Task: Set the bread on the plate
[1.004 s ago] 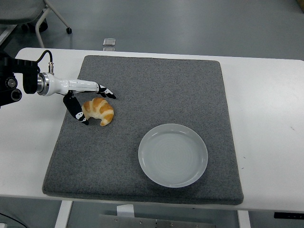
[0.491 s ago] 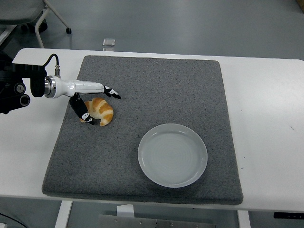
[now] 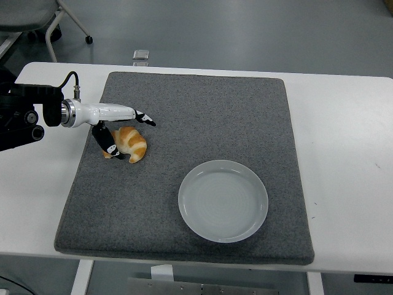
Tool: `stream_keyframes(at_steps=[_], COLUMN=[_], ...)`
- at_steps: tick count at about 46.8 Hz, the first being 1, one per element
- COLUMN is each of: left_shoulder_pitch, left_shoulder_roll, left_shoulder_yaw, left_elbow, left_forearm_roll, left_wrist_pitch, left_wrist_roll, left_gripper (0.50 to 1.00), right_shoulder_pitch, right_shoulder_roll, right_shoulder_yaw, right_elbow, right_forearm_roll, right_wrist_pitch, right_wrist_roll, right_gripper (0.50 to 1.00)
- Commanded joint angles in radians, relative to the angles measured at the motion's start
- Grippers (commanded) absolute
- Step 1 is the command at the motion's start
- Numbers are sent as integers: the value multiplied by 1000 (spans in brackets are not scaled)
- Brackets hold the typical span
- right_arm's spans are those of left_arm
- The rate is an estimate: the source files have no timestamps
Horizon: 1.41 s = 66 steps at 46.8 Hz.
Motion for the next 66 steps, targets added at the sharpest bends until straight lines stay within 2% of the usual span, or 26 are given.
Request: stream_keyframes(at_steps=[1,15,21,37,40,44,48,55,58,66], left_shoulder_pitch=[2,19,19,19,19,15,14,12,12,15], left_shoulder_roll=[-10,-13,-13,-19,-19,-19,-20,-20,-20,-22], left_shoulder_yaw=[0,1,1,1,1,1,0,0,-2,-2], left_elbow=[11,12,14,28,29,32,37,43,46,46], left_forearm_roll=[0,15,28,72,89,110,117,123,123,126], left_wrist_pitch=[3,6,18,37,46,55,70,100,100,106], left_wrist_roll=[0,0,0,0,0,0,0,0,-2,-2], left_gripper=[999,981,943,726,652,621,561,533,500,500], right_shoulder_pitch=[0,0,0,0,1,0,0,0,0,1], right_shoulder_roll=[0,0,0,0,0,0,0,0,0,0], right_shoulder_yaw=[0,0,0,0,0,0,0,0,0,0], right_elbow=[0,0,0,0,0,0,0,0,0,0], right_forearm_roll=[0,0,0,0,0,0,0,0,0,0], right_wrist_pitch=[0,0,0,0,0,0,0,-1,-1,0], right_wrist_roll=[0,0,0,0,0,0,0,0,0,0], right_gripper=[932,930,932,930,930,930,930,930,930,930])
